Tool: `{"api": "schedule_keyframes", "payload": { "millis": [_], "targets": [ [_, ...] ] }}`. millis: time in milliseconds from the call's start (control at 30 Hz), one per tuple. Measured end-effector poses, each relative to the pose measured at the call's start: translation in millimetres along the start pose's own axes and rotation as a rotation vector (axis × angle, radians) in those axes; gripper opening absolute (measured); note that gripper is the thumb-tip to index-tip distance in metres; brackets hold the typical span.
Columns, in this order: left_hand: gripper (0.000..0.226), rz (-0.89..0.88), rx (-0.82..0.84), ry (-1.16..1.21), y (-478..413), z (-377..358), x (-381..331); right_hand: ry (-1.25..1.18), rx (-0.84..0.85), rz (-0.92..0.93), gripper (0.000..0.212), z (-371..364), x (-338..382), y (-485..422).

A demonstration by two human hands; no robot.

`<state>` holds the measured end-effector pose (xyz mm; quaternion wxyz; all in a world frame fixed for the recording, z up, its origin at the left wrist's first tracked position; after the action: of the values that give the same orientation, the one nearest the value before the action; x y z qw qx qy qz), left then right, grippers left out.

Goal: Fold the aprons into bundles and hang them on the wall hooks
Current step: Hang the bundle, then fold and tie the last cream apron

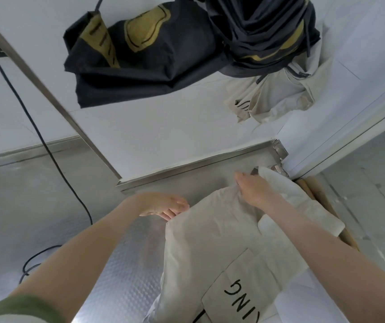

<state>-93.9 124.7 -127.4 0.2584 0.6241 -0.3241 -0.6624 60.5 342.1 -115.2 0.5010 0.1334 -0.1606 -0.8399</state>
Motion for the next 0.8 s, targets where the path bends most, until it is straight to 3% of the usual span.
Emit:
{"api": "schedule_keyframes", "payload": {
  "millis": [333,400,467,533,633,800],
  "targets": [
    [0.023,0.088,0.074,-0.12,-12.8,-21.0,6.6,-0.202,-0.069,0.016,0.027,2.8,-5.5,7.8],
    [0.02,0.043,-0.011,-0.183,-16.2,-18.8,8.2,-0.201,-0.074,0.015,0.025,3.2,-9.7,8.1],
    [0.031,0.024,-0.134,-0.267,-17.2,-11.0,10.1,-0.195,-0.058,0.021,0.029,3.9,-13.4,6.7],
    [0.047,-0.008,-0.199,-0.336,-16.5,-3.0,11.4,-0.186,-0.032,0.018,0.052,2.2,-15.9,4.5],
    [0.039,-0.04,-0.21,-0.392,-7.1,6.3,9.1,-0.169,-0.023,0.046,0.068,4.6,-15.3,6.4],
    [0.033,-0.034,-0.241,-0.269,3.5,12.6,12.6,-0.111,-0.033,0.033,0.051,17.2,-15.5,7.3]
  ]
}}
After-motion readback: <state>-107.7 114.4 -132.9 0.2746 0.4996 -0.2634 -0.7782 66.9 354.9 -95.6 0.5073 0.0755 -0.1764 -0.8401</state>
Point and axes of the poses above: each hand's wrist, its own y-axis away from the middle knuckle, its own z-axis out of the back of the hand, x = y × z, the point moved 2 cm from there along -y, towards the middle knuckle, and after that the axes turned 3 degrees about y, right-handed, at the moved point
